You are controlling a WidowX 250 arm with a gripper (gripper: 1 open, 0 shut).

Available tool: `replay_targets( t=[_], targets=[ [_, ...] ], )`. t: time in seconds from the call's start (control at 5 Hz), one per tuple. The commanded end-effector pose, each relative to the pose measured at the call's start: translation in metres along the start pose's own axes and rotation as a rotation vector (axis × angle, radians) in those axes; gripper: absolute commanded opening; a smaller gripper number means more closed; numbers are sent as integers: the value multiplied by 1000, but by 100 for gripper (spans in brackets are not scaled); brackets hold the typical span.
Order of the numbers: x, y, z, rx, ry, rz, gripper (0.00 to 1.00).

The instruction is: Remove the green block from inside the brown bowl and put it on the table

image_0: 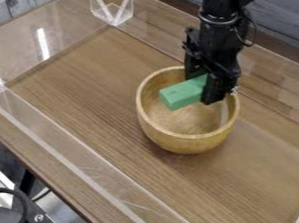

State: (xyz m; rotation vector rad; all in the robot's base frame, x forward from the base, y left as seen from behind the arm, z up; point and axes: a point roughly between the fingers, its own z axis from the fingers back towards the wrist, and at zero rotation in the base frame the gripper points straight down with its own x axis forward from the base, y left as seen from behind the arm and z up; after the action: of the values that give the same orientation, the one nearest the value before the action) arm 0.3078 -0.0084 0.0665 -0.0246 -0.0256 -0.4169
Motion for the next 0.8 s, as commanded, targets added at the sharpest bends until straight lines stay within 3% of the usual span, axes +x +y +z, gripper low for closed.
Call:
replay_targets(
  t=[0.0, 0.6],
  targets=[
    [12, 3, 15, 30, -57, -11, 0],
    [13, 3, 14, 32, -60, -9, 0]
  ],
)
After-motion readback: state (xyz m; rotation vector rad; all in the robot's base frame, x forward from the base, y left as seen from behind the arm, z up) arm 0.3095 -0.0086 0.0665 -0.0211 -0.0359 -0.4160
